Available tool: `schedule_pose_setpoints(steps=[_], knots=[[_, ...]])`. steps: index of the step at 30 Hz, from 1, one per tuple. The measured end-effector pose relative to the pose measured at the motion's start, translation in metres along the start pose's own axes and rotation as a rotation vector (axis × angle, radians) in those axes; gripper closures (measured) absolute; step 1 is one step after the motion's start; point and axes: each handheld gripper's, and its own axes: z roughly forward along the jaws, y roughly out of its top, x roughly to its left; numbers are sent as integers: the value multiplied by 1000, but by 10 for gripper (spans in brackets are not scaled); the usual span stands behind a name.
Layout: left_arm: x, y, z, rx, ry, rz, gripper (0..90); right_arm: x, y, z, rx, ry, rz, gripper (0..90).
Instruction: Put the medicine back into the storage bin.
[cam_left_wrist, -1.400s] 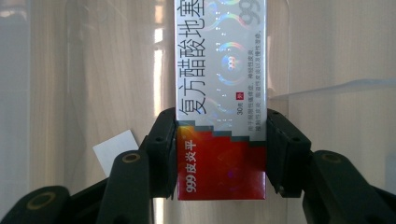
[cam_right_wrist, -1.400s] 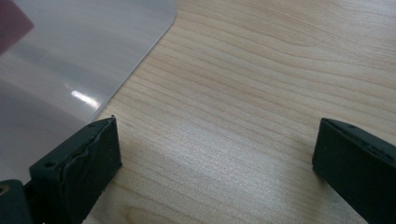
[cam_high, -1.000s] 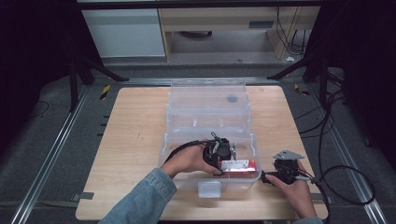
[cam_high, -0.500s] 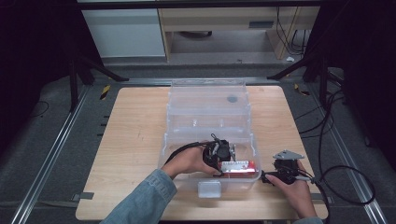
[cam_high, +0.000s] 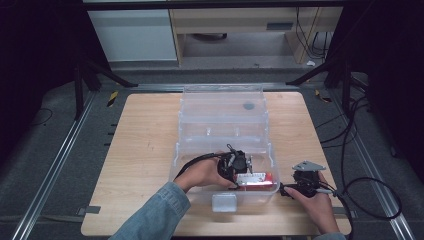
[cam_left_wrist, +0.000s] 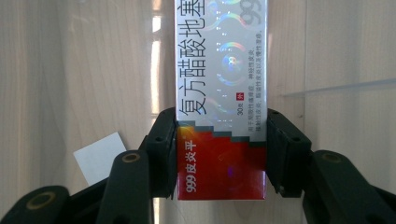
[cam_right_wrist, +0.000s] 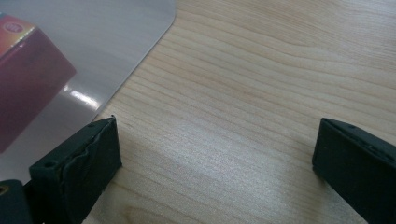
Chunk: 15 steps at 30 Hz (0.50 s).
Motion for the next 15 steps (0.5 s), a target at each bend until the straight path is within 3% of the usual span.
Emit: schedule_pose_setpoints(steps=[15], knots=[[0, 1, 9, 34, -3, -2, 509, 0, 0, 0, 0, 1, 0, 15]])
